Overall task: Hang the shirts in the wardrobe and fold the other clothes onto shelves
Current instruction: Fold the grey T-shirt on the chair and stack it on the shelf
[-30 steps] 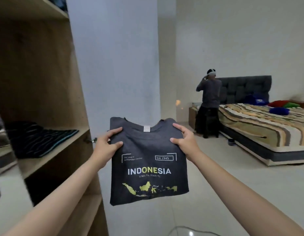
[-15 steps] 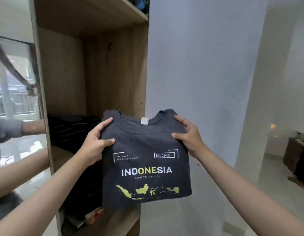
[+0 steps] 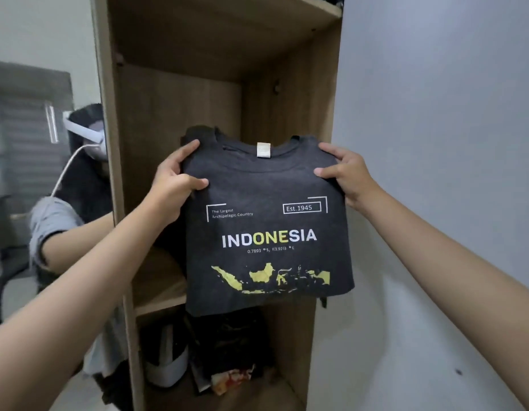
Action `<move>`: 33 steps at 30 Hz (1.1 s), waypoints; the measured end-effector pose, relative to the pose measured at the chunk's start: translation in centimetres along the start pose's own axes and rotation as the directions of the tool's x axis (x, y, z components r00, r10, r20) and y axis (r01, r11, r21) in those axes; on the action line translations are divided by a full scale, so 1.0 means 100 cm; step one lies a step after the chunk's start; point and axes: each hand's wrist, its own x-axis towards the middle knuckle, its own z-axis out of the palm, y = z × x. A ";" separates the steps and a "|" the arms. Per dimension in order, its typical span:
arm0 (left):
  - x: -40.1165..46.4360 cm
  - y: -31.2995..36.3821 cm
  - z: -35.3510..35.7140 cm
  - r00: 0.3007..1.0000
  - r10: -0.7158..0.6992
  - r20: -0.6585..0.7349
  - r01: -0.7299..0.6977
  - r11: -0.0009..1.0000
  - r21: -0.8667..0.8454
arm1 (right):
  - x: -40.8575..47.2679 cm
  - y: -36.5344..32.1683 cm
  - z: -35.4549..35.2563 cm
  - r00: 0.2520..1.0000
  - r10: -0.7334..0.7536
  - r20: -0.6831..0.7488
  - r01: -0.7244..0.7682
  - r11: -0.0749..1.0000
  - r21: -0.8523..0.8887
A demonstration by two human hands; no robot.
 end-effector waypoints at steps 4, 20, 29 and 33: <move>0.046 0.009 -0.005 0.993 0.039 -0.111 -0.034 0.998 0.045 | 0.065 -0.005 0.016 0.997 -0.044 0.057 0.043 0.999 0.025; 0.118 -0.141 -0.049 0.872 -0.252 -0.420 0.396 0.868 0.300 | 0.201 0.190 0.108 0.940 0.238 0.244 -0.168 0.946 -0.276; 0.112 -0.193 -0.057 0.884 -0.305 -0.353 0.450 0.757 0.474 | 0.178 0.253 0.119 0.910 0.313 0.272 -0.113 0.818 -0.565; 0.090 -0.182 -0.047 0.876 -0.275 -0.397 0.446 0.775 0.447 | 0.148 0.250 0.107 0.909 0.295 0.294 -0.095 0.834 -0.543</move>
